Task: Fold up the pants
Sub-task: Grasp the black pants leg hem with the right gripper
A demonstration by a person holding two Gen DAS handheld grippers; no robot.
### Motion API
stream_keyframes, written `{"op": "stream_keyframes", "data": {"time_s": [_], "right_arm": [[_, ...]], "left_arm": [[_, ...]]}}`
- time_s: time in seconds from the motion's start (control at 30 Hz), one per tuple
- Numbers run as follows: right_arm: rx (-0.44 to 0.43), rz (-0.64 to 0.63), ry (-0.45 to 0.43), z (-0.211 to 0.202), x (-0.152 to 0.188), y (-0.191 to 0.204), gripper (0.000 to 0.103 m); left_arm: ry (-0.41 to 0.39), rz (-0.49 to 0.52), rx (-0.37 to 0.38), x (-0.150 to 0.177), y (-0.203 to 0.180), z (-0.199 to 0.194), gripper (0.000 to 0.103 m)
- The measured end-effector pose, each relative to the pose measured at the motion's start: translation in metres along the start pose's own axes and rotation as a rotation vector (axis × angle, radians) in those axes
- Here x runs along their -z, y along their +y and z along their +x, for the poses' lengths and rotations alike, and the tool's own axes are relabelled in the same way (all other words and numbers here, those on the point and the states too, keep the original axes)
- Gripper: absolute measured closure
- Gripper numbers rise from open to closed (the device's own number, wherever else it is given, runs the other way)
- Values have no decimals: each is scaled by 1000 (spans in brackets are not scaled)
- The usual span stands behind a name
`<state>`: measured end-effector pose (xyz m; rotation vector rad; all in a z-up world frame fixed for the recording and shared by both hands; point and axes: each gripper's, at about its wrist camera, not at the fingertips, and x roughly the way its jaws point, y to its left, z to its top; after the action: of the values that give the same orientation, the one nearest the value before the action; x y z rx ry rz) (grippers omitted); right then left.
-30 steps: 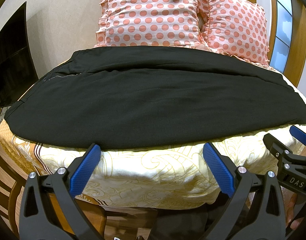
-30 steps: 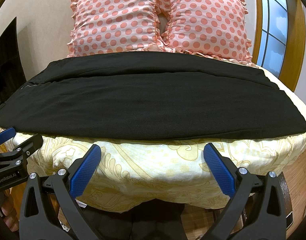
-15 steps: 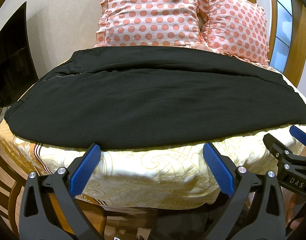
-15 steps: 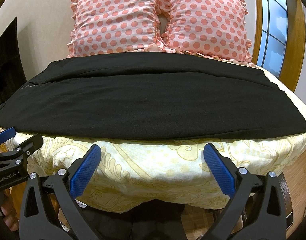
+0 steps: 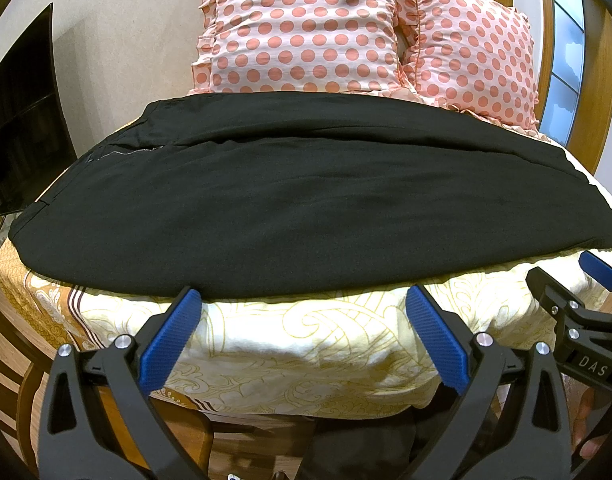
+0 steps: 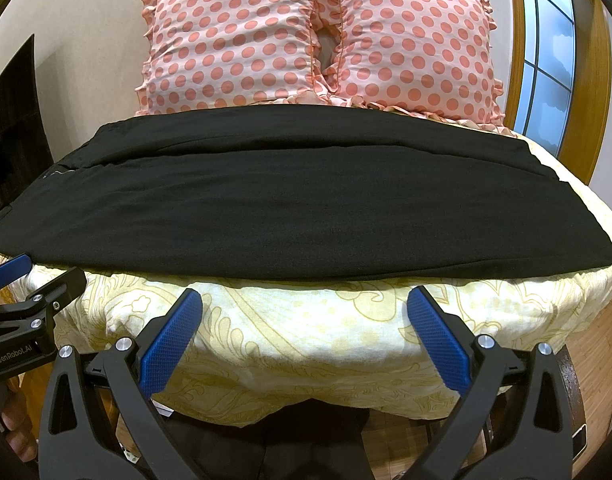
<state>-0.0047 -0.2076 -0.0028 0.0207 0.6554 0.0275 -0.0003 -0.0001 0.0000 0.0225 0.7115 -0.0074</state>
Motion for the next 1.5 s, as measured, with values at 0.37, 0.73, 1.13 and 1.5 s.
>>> {"op": "stream_keyframes", "data": {"time_s": [0.37, 0.73, 1.13, 1.5], "right_arm": [[-11, -8, -3, 0, 3, -10, 1], [-190, 12, -85, -37, -24, -72, 1], [291, 178, -26, 51, -179, -199, 1], [513, 480, 223, 227, -266, -330, 39]], "left_arm": [[-1, 0, 0, 0, 0, 0, 2], [-7, 35, 54, -13, 0, -34, 2], [-139, 0, -130, -105, -3, -5, 2], [-84, -35, -115, -131, 4, 46, 2]]}}
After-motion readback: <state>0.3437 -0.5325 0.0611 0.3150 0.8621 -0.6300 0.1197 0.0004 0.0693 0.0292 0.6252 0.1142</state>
